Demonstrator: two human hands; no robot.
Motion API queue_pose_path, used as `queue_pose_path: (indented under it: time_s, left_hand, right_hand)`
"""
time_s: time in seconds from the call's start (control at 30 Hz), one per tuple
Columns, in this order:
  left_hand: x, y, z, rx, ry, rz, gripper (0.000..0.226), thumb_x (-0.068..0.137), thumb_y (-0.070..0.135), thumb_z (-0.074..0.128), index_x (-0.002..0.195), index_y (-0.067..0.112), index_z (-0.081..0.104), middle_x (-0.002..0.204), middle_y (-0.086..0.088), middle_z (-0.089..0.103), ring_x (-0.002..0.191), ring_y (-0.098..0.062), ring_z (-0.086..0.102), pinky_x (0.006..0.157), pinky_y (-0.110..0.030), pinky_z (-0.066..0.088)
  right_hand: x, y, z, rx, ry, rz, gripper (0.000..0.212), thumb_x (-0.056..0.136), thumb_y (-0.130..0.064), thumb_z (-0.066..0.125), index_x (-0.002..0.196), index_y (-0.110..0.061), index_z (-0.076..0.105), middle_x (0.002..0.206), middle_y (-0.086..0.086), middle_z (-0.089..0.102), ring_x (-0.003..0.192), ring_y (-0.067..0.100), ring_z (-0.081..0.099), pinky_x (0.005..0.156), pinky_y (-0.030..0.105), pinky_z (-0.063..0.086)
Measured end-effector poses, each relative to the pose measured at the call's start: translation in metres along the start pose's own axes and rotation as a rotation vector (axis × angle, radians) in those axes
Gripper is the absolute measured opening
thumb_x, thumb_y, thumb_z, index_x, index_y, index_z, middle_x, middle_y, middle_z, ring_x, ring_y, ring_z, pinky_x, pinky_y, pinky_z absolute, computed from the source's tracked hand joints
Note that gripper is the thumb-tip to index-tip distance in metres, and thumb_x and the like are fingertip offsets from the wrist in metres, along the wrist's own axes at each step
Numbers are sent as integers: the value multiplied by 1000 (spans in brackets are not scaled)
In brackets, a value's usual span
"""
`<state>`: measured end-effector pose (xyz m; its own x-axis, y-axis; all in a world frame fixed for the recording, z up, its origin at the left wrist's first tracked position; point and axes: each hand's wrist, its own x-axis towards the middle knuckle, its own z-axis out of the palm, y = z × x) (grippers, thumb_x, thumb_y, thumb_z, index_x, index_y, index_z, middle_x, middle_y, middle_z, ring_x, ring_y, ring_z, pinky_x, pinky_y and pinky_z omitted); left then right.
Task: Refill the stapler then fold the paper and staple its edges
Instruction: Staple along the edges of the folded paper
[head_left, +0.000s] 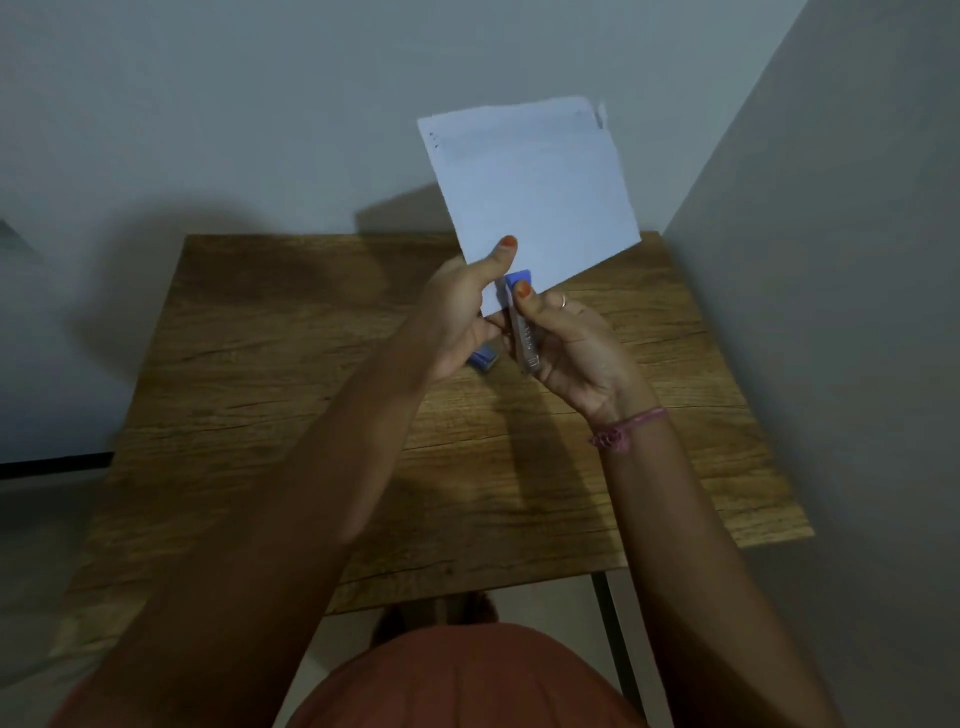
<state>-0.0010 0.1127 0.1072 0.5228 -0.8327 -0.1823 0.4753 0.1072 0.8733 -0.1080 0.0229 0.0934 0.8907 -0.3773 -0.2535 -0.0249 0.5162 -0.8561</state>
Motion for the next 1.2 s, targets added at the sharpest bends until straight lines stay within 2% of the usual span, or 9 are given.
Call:
queue_pose_path:
  time_s: [0.1, 0.27, 0.37, 0.5, 0.7, 0.8, 0.97, 1.07, 1.2]
  left_hand:
    - [-3, 1, 5, -31, -7, 1, 32, 103, 18, 44, 130, 4, 53, 129, -18, 62, 109, -33, 64, 78, -43, 57]
    - [-3, 0, 12, -7, 1, 56, 20, 102, 14, 46, 116, 9, 60, 119, -13, 67, 107, -30, 67, 88, -45, 56]
    - [-4, 1, 14, -14, -19, 72, 15, 101, 12, 48, 108, 13, 62, 112, -7, 70, 104, -26, 68, 91, -42, 55]
    - [-7, 2, 19, 1, -44, 77, 21, 100, 11, 48, 118, 6, 58, 124, -17, 64, 112, -33, 64, 92, -46, 54]
    - [-9, 6, 23, 147, -38, 35, 27, 100, 9, 48, 122, -3, 57, 113, -18, 67, 90, -26, 68, 69, -37, 60]
    - [-8, 6, 22, 156, -26, 15, 24, 99, 9, 49, 119, -2, 58, 119, -22, 65, 99, -33, 66, 81, -46, 56]
    - [-4, 3, 19, 128, -62, 24, 16, 97, 12, 54, 106, 5, 65, 109, -15, 70, 95, -27, 69, 77, -36, 59]
    - [-6, -6, 14, 69, -134, 62, 28, 91, 20, 64, 114, 3, 63, 109, -12, 71, 99, -26, 70, 80, -34, 57]
    - [-11, -29, 13, 71, -75, 171, 41, 73, 22, 80, 110, 16, 63, 110, -4, 73, 107, -22, 68, 87, -30, 54]
  right_hand:
    - [-5, -5, -5, 60, -34, -4, 19, 79, -27, 69, 82, -9, 63, 77, 9, 71, 71, 15, 68, 69, 24, 54]
    - [-14, -13, -6, -85, -23, -49, 13, 79, -26, 68, 67, -20, 70, 81, 1, 72, 84, 13, 68, 71, 25, 51]
    - [-19, -16, -8, -160, -4, -76, 5, 76, -25, 71, 72, -22, 74, 88, 1, 72, 88, 14, 68, 72, 26, 49]
    - [-22, -11, -9, -5, 1, -65, 14, 78, -25, 69, 77, -12, 65, 85, 4, 71, 83, 14, 70, 67, 24, 52]
    - [-25, -5, -12, 70, 8, -24, 11, 77, -25, 70, 83, -16, 73, 87, 4, 73, 86, 12, 70, 67, 23, 54]
    - [-23, -5, -13, 83, 5, -7, 13, 78, -24, 70, 86, -15, 74, 87, 4, 73, 85, 12, 70, 67, 23, 54]
    - [-18, -1, -12, 100, 12, -20, 7, 78, -22, 70, 82, -18, 75, 86, 3, 71, 82, 11, 69, 66, 22, 51]
    - [-15, 1, -10, 101, 49, -46, 6, 77, -22, 72, 79, -17, 72, 82, 3, 69, 78, 12, 66, 66, 23, 48]
    - [-13, 4, -5, 97, 80, -63, 11, 75, -21, 69, 82, -15, 74, 81, 3, 66, 75, 15, 60, 68, 27, 43]
